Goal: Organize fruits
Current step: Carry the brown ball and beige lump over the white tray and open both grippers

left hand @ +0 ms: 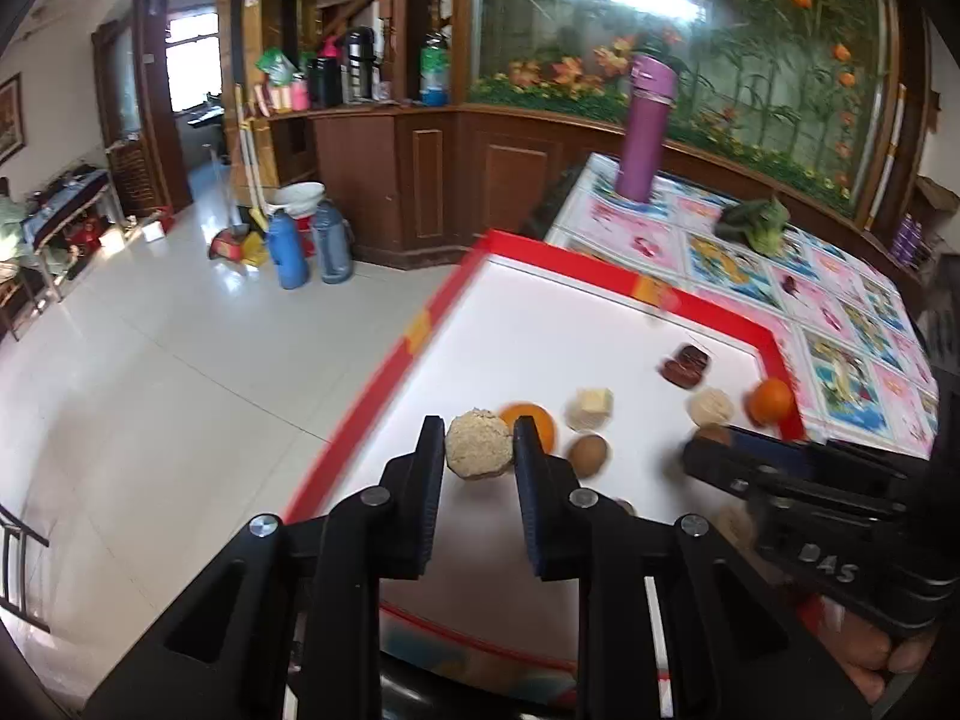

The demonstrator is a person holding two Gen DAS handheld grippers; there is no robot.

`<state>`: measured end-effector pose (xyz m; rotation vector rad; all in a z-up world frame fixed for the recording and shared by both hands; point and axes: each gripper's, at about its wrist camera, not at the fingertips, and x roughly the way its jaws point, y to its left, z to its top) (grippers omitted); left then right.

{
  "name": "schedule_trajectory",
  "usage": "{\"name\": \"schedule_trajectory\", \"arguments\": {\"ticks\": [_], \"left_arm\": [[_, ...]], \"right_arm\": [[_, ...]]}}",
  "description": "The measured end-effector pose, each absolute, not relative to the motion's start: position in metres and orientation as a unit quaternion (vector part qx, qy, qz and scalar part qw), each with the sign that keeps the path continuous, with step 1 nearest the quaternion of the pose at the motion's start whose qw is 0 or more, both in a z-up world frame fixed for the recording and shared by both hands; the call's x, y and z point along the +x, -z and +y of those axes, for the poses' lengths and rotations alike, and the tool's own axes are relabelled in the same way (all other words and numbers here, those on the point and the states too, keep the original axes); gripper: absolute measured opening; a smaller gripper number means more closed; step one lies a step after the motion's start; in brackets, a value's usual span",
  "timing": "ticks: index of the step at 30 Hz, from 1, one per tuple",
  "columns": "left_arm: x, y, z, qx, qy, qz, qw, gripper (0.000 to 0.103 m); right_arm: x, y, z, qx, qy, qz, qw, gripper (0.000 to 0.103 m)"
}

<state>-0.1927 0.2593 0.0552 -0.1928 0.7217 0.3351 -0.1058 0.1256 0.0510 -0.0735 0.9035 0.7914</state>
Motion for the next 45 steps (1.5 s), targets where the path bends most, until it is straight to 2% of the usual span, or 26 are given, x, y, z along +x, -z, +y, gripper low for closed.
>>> {"name": "schedule_trajectory", "arguments": {"ticks": [8, 18, 28, 33, 41, 42, 44, 45], "left_arm": [[-0.189, -0.044, 0.217, -0.085, -0.086, 0.380, 0.917, 0.025], [-0.151, -0.039, 0.187, -0.035, -0.072, 0.398, 0.914, 0.025], [-0.122, -0.037, 0.199, -0.034, -0.105, 0.416, 0.903, 0.025], [-0.102, -0.025, 0.205, -0.051, -0.111, 0.454, 0.882, 0.025], [-0.094, -0.025, 0.201, -0.040, -0.128, 0.464, 0.875, 0.026], [-0.094, -0.025, 0.201, -0.036, -0.132, 0.464, 0.875, 0.026], [-0.095, -0.025, 0.200, -0.031, -0.140, 0.462, 0.875, 0.044], [-0.098, -0.027, 0.199, -0.033, -0.143, 0.455, 0.878, 0.048]], "right_arm": [[-0.096, -0.052, 0.121, -0.033, -0.353, 0.419, 0.836, 0.025], [-0.042, -0.062, 0.087, -0.002, -0.282, 0.403, 0.870, 0.025], [-0.016, -0.041, 0.091, -0.012, -0.273, 0.430, 0.861, 0.025], [-0.016, -0.041, 0.093, -0.018, -0.271, 0.435, 0.859, 0.025], [-0.011, -0.041, 0.092, -0.021, -0.276, 0.445, 0.852, 0.026], [-0.011, -0.041, 0.090, -0.018, -0.278, 0.449, 0.849, 0.031], [-0.013, -0.043, 0.087, -0.011, -0.287, 0.448, 0.847, 0.035], [-0.016, -0.047, 0.083, -0.005, -0.291, 0.442, 0.848, 0.039]]}}
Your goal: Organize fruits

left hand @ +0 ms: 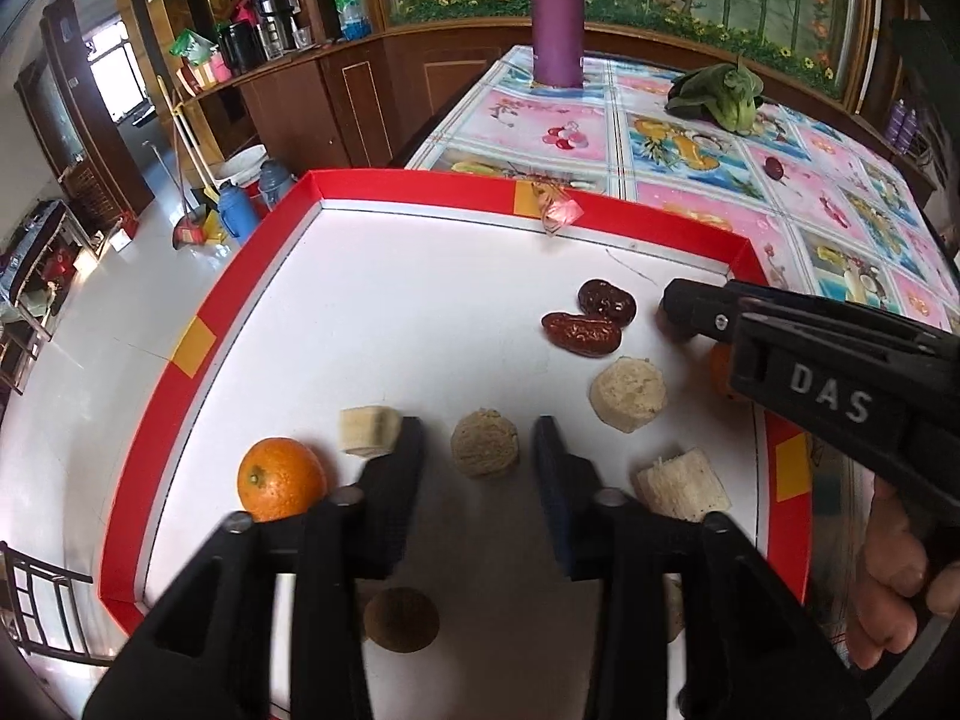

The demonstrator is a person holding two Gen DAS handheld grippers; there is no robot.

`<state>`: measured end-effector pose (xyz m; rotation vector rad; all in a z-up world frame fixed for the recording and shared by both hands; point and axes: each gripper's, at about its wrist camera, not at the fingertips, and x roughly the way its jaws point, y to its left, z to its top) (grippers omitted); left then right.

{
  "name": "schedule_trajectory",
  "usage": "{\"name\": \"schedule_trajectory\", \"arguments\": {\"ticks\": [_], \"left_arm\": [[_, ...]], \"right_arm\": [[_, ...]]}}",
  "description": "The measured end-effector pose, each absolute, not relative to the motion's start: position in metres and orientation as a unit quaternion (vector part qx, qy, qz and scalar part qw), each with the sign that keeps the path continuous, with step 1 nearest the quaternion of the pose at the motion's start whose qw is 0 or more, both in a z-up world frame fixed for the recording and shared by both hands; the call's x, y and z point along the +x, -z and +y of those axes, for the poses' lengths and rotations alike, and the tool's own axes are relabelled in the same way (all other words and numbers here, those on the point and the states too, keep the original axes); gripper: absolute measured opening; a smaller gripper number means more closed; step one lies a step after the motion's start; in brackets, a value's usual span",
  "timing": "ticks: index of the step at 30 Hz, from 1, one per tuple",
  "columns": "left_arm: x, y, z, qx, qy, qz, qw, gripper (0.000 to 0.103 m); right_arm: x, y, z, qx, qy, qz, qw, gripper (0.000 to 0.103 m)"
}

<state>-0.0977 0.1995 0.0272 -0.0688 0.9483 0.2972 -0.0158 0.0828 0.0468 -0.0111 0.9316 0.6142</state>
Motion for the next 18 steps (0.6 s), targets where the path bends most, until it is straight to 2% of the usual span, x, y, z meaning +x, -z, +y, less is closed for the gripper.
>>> {"name": "schedule_trajectory", "arguments": {"ticks": [1, 3, 5, 11, 13, 18], "left_arm": [[-0.101, -0.030, 0.198, -0.029, -0.149, 0.447, 0.882, 0.053], [-0.107, -0.038, 0.196, -0.016, -0.159, 0.429, 0.889, 0.059], [-0.116, -0.049, 0.196, -0.013, -0.171, 0.409, 0.896, 0.074], [-0.150, -0.087, 0.197, -0.015, -0.214, 0.344, 0.914, 0.094], [-0.160, -0.097, 0.196, -0.015, -0.224, 0.327, 0.918, 0.102], [-0.189, -0.124, 0.192, -0.019, -0.239, 0.287, 0.927, 0.103]], "right_arm": [[-0.018, -0.050, 0.079, 0.000, -0.292, 0.436, 0.851, 0.043], [-0.023, -0.055, 0.071, 0.009, -0.292, 0.425, 0.857, 0.044], [-0.029, -0.062, 0.061, 0.019, -0.294, 0.417, 0.860, 0.044], [-0.065, -0.092, 0.037, 0.030, -0.298, 0.371, 0.879, 0.050], [-0.083, -0.104, 0.031, 0.024, -0.301, 0.349, 0.887, 0.058], [-0.125, -0.126, 0.023, 0.011, -0.305, 0.302, 0.903, 0.070]]}}
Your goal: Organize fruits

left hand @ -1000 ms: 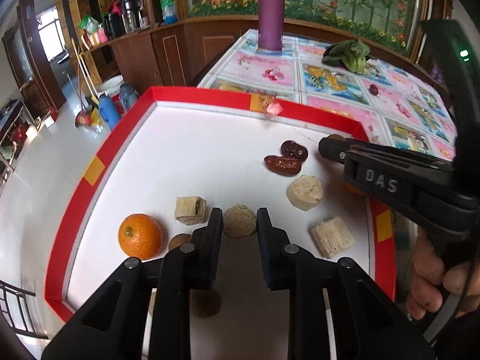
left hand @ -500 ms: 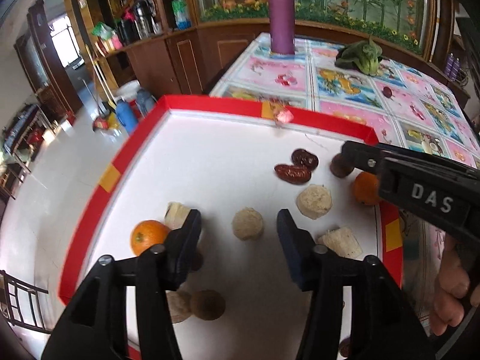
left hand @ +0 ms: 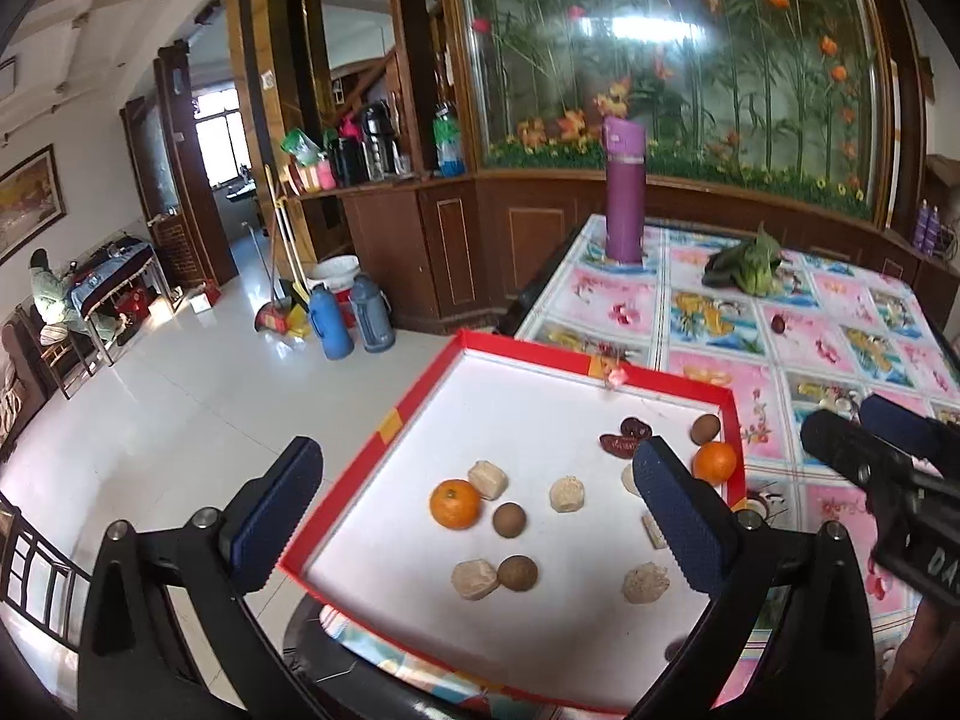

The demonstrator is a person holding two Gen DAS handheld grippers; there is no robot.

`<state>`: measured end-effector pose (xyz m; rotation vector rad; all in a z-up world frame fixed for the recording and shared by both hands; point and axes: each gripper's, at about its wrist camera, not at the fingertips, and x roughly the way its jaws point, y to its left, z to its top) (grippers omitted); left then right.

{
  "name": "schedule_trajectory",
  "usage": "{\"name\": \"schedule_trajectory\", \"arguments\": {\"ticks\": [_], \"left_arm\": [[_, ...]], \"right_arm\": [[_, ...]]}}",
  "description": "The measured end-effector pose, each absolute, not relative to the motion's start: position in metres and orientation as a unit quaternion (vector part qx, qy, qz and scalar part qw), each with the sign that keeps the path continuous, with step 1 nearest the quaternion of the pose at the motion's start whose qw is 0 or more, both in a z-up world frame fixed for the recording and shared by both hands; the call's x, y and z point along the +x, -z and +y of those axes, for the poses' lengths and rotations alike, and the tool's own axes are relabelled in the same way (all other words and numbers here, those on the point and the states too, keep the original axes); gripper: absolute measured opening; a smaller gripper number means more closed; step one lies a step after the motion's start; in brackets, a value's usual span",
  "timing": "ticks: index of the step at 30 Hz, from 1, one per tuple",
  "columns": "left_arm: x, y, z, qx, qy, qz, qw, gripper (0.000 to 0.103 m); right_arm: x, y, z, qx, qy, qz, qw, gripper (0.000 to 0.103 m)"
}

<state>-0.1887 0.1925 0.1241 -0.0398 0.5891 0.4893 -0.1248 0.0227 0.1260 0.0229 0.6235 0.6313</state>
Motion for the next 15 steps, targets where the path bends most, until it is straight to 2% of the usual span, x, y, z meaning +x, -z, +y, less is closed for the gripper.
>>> {"name": "schedule_trajectory", "arguments": {"ticks": [4, 7, 15], "left_arm": [[-0.205, -0.138, 0.189, -0.021, -0.242, 0.271, 0.932, 0.103], [-0.217, -0.145, 0.190, -0.036, -0.241, 0.256, 0.935, 0.103], [-0.238, -0.159, 0.184, -0.031, -0.255, 0.227, 0.939, 0.103]], "right_arm": [[-0.151, -0.135, 0.018, -0.003, -0.304, 0.269, 0.914, 0.078], [-0.169, -0.139, 0.016, -0.017, -0.302, 0.248, 0.920, 0.080], [-0.188, -0.140, 0.014, -0.033, -0.301, 0.230, 0.925, 0.081]]}}
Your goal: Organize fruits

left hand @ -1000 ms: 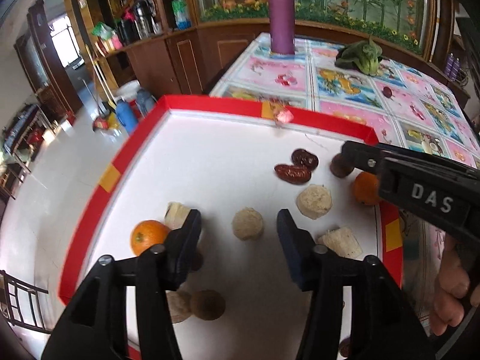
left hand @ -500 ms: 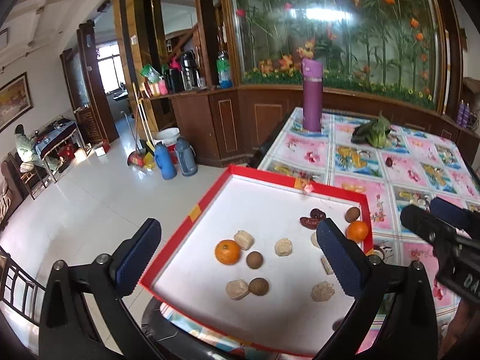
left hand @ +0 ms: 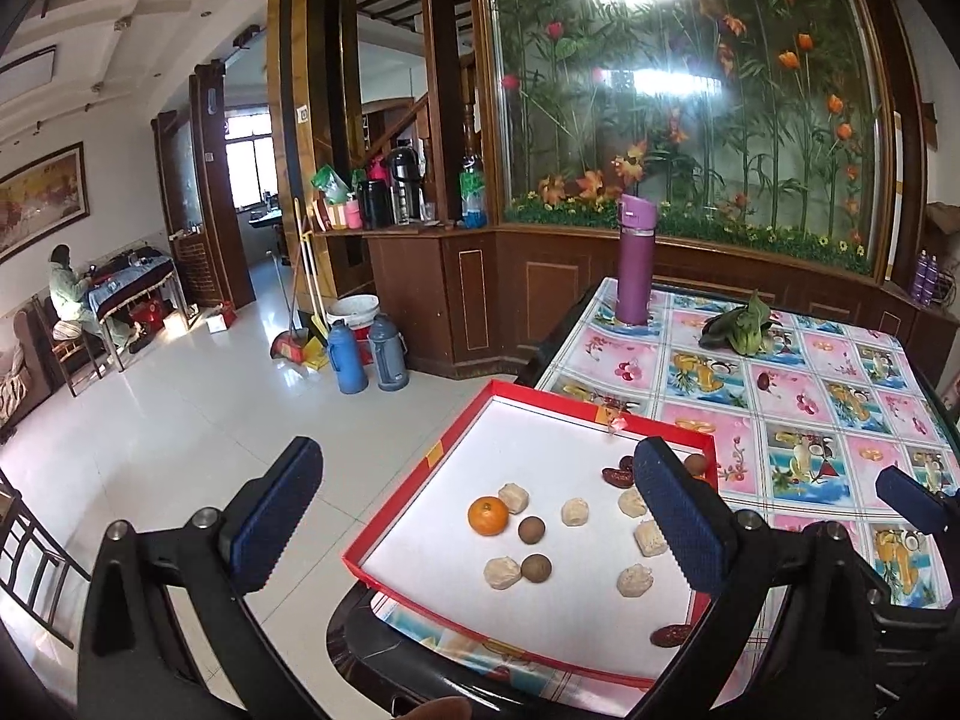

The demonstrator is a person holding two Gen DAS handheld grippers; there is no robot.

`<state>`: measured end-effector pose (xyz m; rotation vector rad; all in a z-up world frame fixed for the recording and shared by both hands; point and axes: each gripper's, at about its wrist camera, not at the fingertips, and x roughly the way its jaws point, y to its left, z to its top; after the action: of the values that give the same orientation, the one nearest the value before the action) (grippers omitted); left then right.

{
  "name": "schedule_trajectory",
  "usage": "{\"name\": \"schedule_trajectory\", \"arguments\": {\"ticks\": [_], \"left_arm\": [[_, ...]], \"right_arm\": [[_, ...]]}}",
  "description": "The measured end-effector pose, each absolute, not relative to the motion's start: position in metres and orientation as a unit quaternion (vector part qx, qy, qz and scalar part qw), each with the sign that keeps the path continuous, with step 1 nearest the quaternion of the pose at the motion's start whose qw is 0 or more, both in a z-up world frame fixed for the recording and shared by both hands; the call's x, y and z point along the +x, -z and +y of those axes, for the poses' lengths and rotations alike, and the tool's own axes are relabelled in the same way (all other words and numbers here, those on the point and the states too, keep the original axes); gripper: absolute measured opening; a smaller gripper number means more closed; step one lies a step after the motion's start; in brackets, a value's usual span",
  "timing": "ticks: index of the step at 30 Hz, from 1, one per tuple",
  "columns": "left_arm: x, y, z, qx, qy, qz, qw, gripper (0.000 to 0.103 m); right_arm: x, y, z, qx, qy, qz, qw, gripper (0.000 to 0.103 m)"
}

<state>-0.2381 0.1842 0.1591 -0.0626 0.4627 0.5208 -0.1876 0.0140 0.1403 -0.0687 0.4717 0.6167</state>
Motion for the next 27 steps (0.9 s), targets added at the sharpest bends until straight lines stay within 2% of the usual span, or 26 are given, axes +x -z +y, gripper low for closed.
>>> {"name": "schedule_trajectory", "arguments": {"ticks": [27], "left_arm": [[-0.258, -0.174, 0.164, -0.021, -0.239, 0.201, 0.950, 0.103]], "right_arm": [[-0.207, -0.147, 0.009, -0.032, -0.286, 0.201, 0.936, 0.081]]}}
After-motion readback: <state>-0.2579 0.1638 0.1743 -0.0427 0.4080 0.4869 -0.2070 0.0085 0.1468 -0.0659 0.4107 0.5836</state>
